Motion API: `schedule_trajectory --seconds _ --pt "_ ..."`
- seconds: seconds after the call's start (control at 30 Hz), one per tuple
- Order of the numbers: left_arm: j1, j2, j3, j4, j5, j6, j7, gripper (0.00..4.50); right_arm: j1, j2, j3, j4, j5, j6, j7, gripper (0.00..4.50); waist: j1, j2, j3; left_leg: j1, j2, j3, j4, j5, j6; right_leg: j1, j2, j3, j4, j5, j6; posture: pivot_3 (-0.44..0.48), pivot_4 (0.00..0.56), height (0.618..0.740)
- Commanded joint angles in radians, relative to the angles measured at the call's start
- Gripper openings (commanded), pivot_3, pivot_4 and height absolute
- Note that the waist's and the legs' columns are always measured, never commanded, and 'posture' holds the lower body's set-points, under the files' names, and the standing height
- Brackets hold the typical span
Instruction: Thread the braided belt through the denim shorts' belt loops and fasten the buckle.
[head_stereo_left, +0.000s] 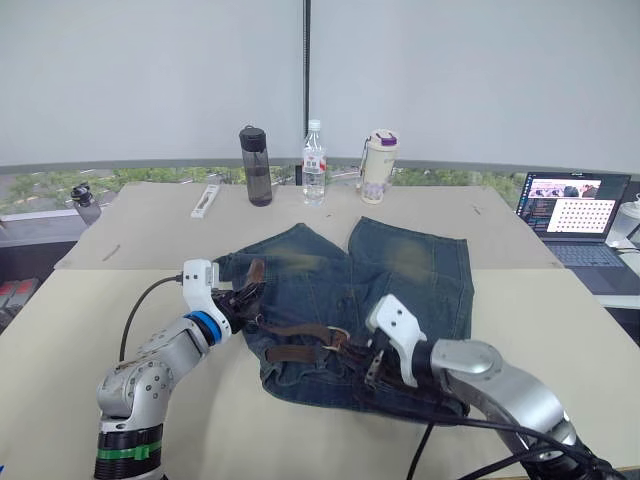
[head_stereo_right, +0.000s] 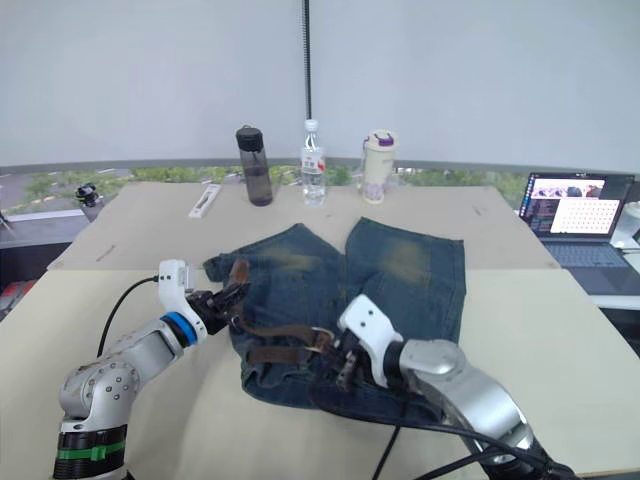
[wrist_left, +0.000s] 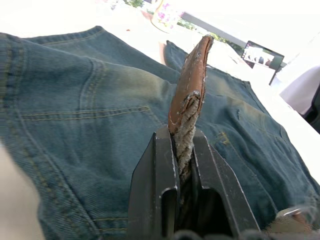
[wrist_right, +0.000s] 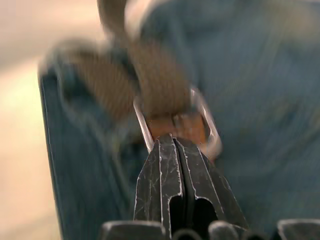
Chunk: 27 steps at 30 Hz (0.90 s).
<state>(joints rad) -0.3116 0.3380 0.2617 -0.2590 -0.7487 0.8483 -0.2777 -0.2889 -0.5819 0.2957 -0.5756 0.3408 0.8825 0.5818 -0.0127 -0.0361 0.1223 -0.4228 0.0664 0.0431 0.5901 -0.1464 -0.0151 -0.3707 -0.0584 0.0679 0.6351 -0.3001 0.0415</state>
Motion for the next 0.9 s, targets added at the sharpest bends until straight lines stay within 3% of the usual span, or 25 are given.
schedule_trajectory --seconds 0.03,0.3,0.4,0.53,0.67,0.9 --pt "-0.014 0.001 0.016 -0.028 -0.007 -0.023 0.002 0.00 -0.003 -0.010 0.006 0.001 -0.029 -0.009 -0.007 0.05 -0.002 0.000 0.000 0.000 0.001 0.000 0.000 0.000 0.000 0.000 0.000 0.000 -0.001 0.001 -0.001 0.000 0.150 0.740" --pt "-0.023 -0.001 0.008 -0.036 -0.004 -0.019 0.018 0.00 -0.034 0.036 0.010 0.051 -0.057 -0.036 -0.015 0.05 -0.001 0.000 0.000 0.000 0.000 0.000 0.000 0.000 0.000 0.000 0.001 0.000 -0.003 0.002 0.000 0.000 0.150 0.740" --pt "-0.023 0.003 0.010 -0.039 -0.007 -0.016 0.020 0.00 -0.027 0.065 -0.027 0.015 0.002 -0.006 0.004 0.05 0.000 0.000 0.000 0.000 0.000 0.000 0.000 0.000 0.000 0.000 0.001 0.000 -0.003 0.003 0.001 0.000 0.150 0.740" --pt "-0.025 0.009 0.015 -0.041 -0.008 -0.014 0.024 0.00 0.016 -0.015 -0.077 -0.049 0.090 0.012 0.112 0.05 0.003 0.000 0.000 -0.001 0.000 0.000 -0.001 0.000 0.000 0.000 0.001 0.000 -0.004 0.003 0.002 0.000 0.150 0.740" --pt "-0.024 0.007 0.011 -0.047 -0.011 -0.011 0.028 0.00 -0.018 0.055 -0.160 -0.023 0.154 0.002 0.072 0.05 -0.001 0.000 0.000 -0.001 0.000 0.000 -0.001 0.000 0.000 0.000 0.000 0.000 -0.005 0.003 0.001 0.000 0.150 0.740" --pt "-0.029 0.007 0.010 -0.050 -0.014 -0.008 0.031 0.00 -0.031 0.052 -0.084 0.019 0.079 -0.018 0.046 0.05 0.002 0.000 0.000 -0.001 0.000 0.000 -0.001 0.000 0.000 -0.001 0.001 0.000 -0.005 0.004 0.000 0.000 0.150 0.740"
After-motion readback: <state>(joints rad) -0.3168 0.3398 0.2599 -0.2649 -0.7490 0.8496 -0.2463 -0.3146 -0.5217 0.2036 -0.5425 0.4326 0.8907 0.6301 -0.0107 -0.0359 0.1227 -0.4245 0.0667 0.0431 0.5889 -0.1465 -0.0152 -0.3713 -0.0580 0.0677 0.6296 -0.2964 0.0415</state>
